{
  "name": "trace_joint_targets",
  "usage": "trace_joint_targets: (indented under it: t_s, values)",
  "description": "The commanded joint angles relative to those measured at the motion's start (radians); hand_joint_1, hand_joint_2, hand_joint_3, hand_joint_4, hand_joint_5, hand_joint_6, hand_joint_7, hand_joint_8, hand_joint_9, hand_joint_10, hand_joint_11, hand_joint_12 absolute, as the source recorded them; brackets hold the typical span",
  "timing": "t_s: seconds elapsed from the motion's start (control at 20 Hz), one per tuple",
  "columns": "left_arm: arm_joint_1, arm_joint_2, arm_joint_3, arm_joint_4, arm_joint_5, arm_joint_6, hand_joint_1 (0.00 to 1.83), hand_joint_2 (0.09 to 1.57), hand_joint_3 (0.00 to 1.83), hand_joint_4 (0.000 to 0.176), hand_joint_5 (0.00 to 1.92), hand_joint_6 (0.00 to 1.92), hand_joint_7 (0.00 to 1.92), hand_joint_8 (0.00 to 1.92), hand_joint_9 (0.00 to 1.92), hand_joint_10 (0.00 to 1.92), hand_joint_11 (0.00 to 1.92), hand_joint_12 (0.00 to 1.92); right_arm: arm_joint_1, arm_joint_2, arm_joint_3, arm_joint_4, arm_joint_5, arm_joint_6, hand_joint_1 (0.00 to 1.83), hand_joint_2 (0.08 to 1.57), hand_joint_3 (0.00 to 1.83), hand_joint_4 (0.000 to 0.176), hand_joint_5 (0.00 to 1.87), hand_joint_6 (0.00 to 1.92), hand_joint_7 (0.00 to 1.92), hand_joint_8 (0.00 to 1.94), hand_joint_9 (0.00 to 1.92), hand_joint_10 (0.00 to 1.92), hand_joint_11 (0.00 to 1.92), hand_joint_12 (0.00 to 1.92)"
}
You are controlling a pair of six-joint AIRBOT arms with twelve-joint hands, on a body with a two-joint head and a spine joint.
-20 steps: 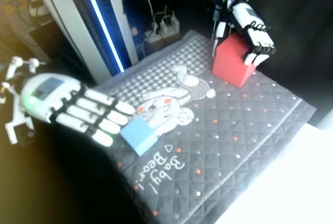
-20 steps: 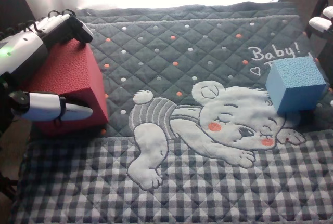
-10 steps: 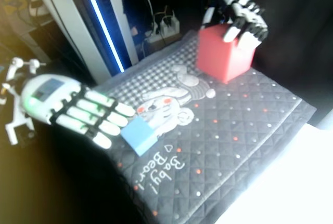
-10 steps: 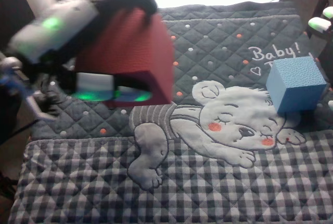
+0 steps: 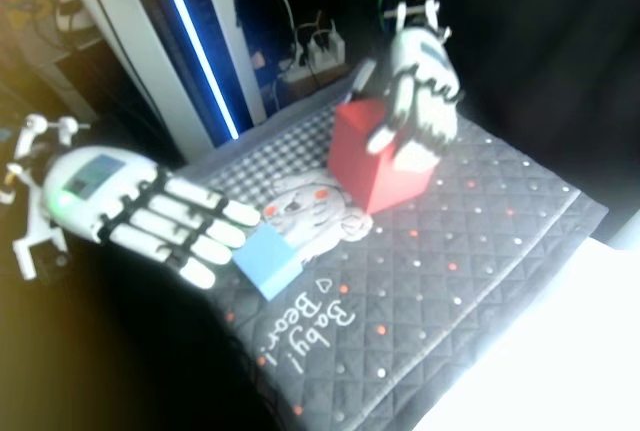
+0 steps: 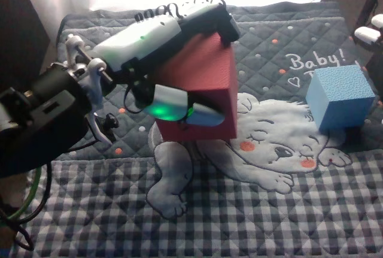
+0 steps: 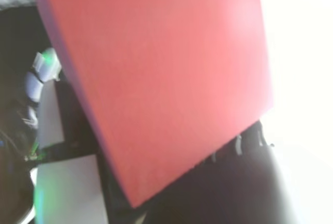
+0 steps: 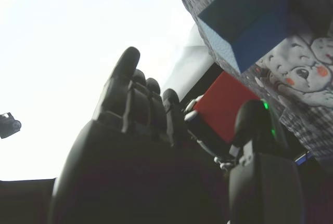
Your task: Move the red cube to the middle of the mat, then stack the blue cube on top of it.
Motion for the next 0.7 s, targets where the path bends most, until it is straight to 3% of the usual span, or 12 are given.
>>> trace_joint_targets:
  t_s: [0.0,0.05,0.1,0.15,0.2,0.3,0.4,0.55,0.65]
  values:
    - [-0.020,-0.008,0.001,0.010,-0.112,-0.010,0.86,1.00,0.00,0.098,0.13,0.39,0.13,0.27,0.01,0.63,0.00,1.46,0.002,0.006,0.006,0.010,0.127,0.004,0.60,1.30,0.00,0.018,0.00,0.00,0.00,0.00,0.00,0.00,0.00,0.40]
    - [-0.020,-0.010,0.002,0.011,-0.105,-0.010,0.71,0.91,0.00,0.142,0.01,0.04,0.01,0.02,0.00,0.06,0.00,0.96,0.001,0.007,0.006,0.011,0.127,0.006,0.58,1.32,0.00,0.028,0.00,0.00,0.00,0.00,0.00,0.00,0.00,0.14]
    - [-0.020,-0.010,0.003,0.011,-0.102,-0.010,0.67,0.85,0.00,0.169,0.00,0.01,0.00,0.00,0.00,0.01,0.00,0.23,0.001,0.007,0.006,0.011,0.127,0.006,0.52,1.33,0.00,0.031,0.00,0.00,0.00,0.00,0.00,0.00,0.00,0.03]
    - [-0.017,-0.010,0.003,0.011,-0.101,-0.010,0.67,0.85,0.00,0.169,0.00,0.01,0.00,0.00,0.00,0.01,0.00,0.23,0.001,0.007,0.006,0.012,0.127,0.006,0.52,1.33,0.00,0.031,0.00,0.00,0.00,0.00,0.00,0.00,0.00,0.03]
    - [-0.014,-0.008,0.002,0.011,-0.103,-0.010,0.61,0.81,0.00,0.176,0.00,0.00,0.00,0.00,0.00,0.00,0.00,0.01,0.001,0.007,0.006,0.013,0.127,0.007,0.44,1.32,0.00,0.008,0.00,0.00,0.00,0.00,0.00,0.00,0.00,0.00]
    - [-0.009,-0.005,-0.002,0.011,-0.115,-0.012,0.59,0.78,0.00,0.176,0.00,0.00,0.00,0.00,0.00,0.00,0.00,0.00,0.001,0.007,0.006,0.013,0.127,0.009,0.45,1.32,0.00,0.002,0.00,0.00,0.00,0.00,0.00,0.00,0.00,0.00]
    - [0.012,0.010,-0.015,-0.002,-0.167,-0.024,0.57,0.80,0.00,0.176,0.00,0.00,0.00,0.00,0.00,0.00,0.00,0.00,0.001,0.009,0.009,0.009,0.127,0.028,0.60,1.26,0.00,0.053,0.00,0.00,0.00,0.00,0.00,0.00,0.00,0.00]
    - [0.066,0.074,-0.064,-0.045,-0.317,-0.026,0.54,0.82,0.00,0.176,0.00,0.00,0.00,0.00,0.00,0.00,0.00,0.00,0.001,0.023,0.015,-0.008,0.127,0.077,0.68,1.22,0.00,0.061,0.00,0.00,0.00,0.00,0.00,0.00,0.00,0.00]
    - [0.115,0.141,-0.112,-0.088,-0.428,0.011,0.49,0.83,0.01,0.176,0.00,0.00,0.00,0.00,0.00,0.00,0.00,0.00,0.005,0.023,0.034,-0.023,0.126,0.139,0.79,1.17,0.00,0.050,0.00,0.00,0.00,0.00,0.00,0.00,0.00,0.00]
